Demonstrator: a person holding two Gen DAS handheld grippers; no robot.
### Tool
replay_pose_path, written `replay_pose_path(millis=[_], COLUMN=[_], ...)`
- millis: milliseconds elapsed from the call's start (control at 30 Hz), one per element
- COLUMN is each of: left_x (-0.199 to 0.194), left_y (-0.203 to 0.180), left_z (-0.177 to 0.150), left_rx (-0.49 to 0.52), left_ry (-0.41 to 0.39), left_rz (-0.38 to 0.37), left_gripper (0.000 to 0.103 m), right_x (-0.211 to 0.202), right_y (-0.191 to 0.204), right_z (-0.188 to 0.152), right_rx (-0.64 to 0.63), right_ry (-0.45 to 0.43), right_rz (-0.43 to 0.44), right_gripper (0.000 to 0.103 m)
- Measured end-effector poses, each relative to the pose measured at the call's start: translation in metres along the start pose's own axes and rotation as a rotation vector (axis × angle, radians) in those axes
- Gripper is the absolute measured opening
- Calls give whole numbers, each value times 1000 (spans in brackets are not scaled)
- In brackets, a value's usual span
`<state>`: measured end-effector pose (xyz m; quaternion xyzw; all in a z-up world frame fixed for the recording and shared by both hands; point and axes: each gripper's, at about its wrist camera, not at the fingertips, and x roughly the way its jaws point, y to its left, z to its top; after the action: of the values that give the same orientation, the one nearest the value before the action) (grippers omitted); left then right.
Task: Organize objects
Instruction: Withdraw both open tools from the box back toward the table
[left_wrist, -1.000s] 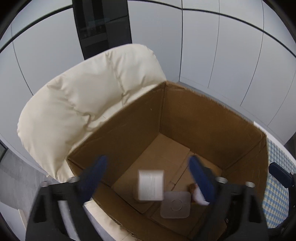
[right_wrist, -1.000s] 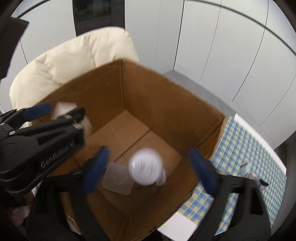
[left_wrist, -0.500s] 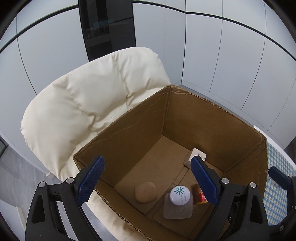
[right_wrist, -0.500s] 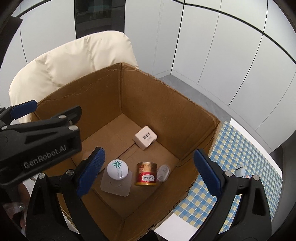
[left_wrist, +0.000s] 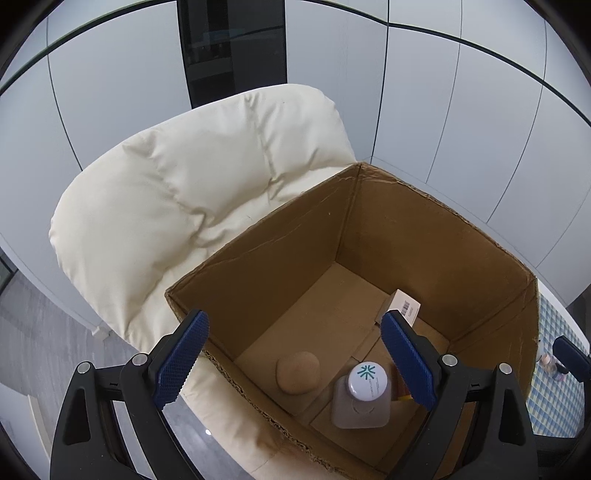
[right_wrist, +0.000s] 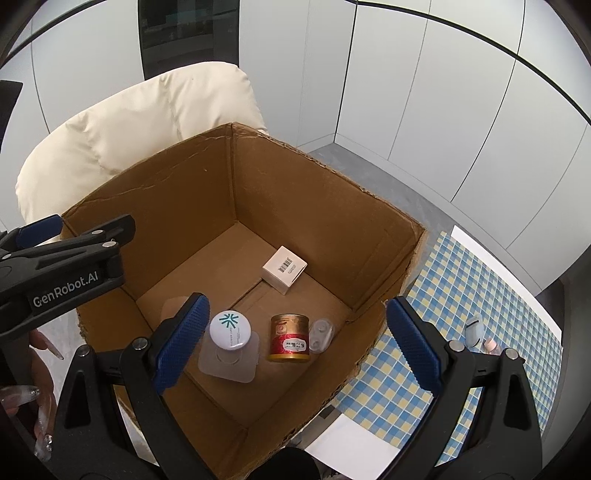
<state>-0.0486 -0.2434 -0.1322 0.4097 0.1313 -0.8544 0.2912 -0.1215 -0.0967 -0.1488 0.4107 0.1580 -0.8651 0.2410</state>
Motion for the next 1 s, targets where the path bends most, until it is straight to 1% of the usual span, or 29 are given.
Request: replay_pose_path(millis=[200, 467, 633, 800, 1000], left_x=[-10, -24, -41, -57, -73], left_y=[1, 7, 9, 12, 10], left_z=[-6, -19, -30, -38, -50], left_rx=[-3, -13, 13, 5, 34], left_ry=[-3, 16, 6, 1, -3], left_rz=[-11, -18, -4, -27, -21], left_gripper=[95, 95, 95, 95, 95], right_x=[-12, -33, -48, -67, -87], right_y=[-1, -3, -2, -4, -7], right_z=[-3, -6, -10, -18, -32], right_rx=[11, 38, 39, 57, 96], right_ry=[-4, -11, -16, -18, -6], right_rz=[-2, 4, 2, 8, 29], right_gripper=[98, 98, 98, 98, 98])
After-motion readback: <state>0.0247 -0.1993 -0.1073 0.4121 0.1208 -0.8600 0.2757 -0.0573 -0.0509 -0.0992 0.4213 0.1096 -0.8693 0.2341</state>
